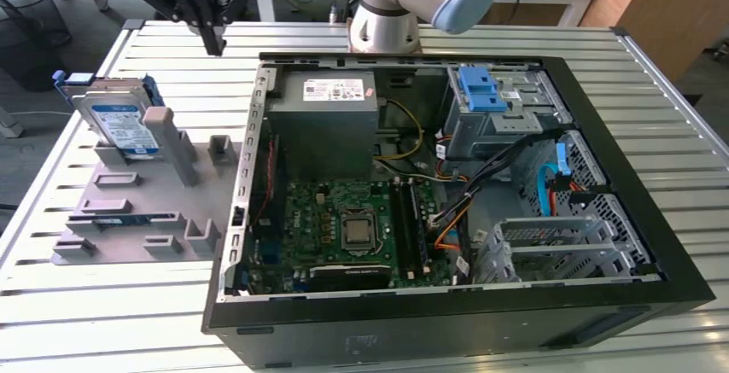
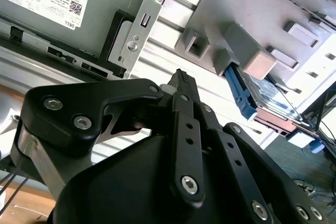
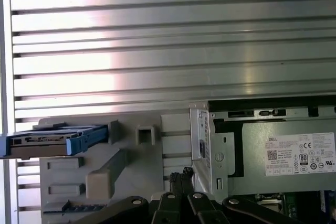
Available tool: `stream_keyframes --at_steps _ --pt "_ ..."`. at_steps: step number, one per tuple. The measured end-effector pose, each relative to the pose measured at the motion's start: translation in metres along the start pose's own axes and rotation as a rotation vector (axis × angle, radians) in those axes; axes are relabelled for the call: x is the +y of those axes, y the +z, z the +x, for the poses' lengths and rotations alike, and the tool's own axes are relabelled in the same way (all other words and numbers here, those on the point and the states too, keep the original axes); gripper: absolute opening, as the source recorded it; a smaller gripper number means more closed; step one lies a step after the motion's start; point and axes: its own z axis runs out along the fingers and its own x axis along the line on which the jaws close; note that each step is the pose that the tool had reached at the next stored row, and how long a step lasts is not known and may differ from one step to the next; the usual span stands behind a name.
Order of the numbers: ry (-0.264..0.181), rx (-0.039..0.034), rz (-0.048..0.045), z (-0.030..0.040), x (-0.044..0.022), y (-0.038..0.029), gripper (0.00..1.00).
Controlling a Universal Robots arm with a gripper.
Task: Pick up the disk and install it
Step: 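Reach for the disk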
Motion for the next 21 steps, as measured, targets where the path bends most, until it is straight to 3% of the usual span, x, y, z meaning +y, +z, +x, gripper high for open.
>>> stream_keyframes --at_steps 6,21 --pt "0.0 0.0001 0.0 0.0041 0.001 0.0 0.11" --pt "-0.012 0.0005 -0.0001 0.0049 0.0011 0.0001 0.11"
